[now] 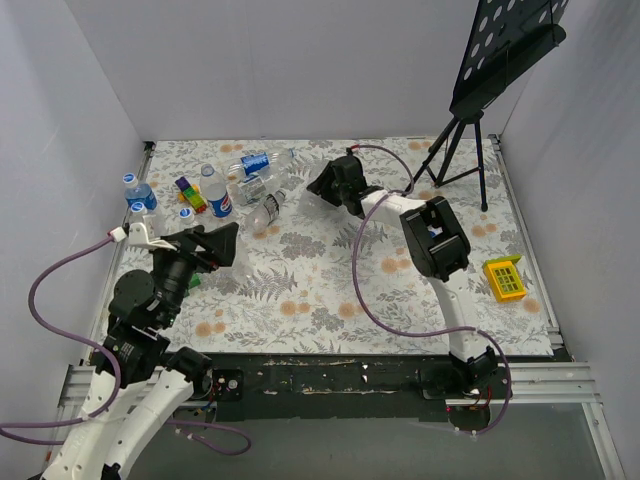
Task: Screw on the bottle caps
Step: Pick up the plastic bottle at the center of the board.
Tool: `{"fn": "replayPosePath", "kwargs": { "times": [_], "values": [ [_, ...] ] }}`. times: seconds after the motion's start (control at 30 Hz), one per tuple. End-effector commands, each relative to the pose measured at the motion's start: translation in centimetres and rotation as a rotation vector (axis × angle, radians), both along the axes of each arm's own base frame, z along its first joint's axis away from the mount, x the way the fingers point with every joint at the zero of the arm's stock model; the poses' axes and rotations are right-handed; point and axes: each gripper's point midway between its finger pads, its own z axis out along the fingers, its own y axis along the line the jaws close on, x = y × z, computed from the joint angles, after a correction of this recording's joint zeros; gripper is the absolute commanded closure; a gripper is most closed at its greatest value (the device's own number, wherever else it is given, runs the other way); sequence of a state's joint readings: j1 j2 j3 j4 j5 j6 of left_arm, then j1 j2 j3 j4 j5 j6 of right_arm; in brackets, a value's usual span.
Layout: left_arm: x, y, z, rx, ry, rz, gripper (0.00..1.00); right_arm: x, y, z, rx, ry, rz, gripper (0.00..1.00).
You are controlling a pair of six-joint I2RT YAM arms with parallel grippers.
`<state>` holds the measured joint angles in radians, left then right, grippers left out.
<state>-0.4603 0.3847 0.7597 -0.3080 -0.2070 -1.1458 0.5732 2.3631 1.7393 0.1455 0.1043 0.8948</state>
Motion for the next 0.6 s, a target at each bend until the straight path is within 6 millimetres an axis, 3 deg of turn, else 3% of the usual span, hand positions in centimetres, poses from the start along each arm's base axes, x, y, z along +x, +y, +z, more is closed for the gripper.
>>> {"fn": "replayPosePath", "kwargs": {
  "times": [0.0,0.13,0.17,0.3,0.57],
  "values": [
    [0.0,-1.7,0.2,-0.020,0.023,-0.080,0.02,-3.5,-1.8,0.6,0.002,0.002,0.049,0.58],
    [0.3,-3.8,-0.1,-0.032,0.060,-0.175,0.02,-7.9,-4.1,2.6,0.009,-0.052,0.098,0.62],
    [0.4,-4.3,-0.2,-0.036,0.077,-0.197,0.02,-9.1,-4.7,4.7,0.029,-0.094,0.110,0.62],
    [0.5,-7.0,-0.5,-0.074,0.138,-0.324,0.02,-15.1,-6.4,7.9,0.075,-0.195,0.217,0.62],
    [2.0,-12.2,-1.2,-0.144,0.261,-0.536,0.02,-25.2,-7.2,16.3,0.138,-0.505,0.427,0.62]
  ]
}}
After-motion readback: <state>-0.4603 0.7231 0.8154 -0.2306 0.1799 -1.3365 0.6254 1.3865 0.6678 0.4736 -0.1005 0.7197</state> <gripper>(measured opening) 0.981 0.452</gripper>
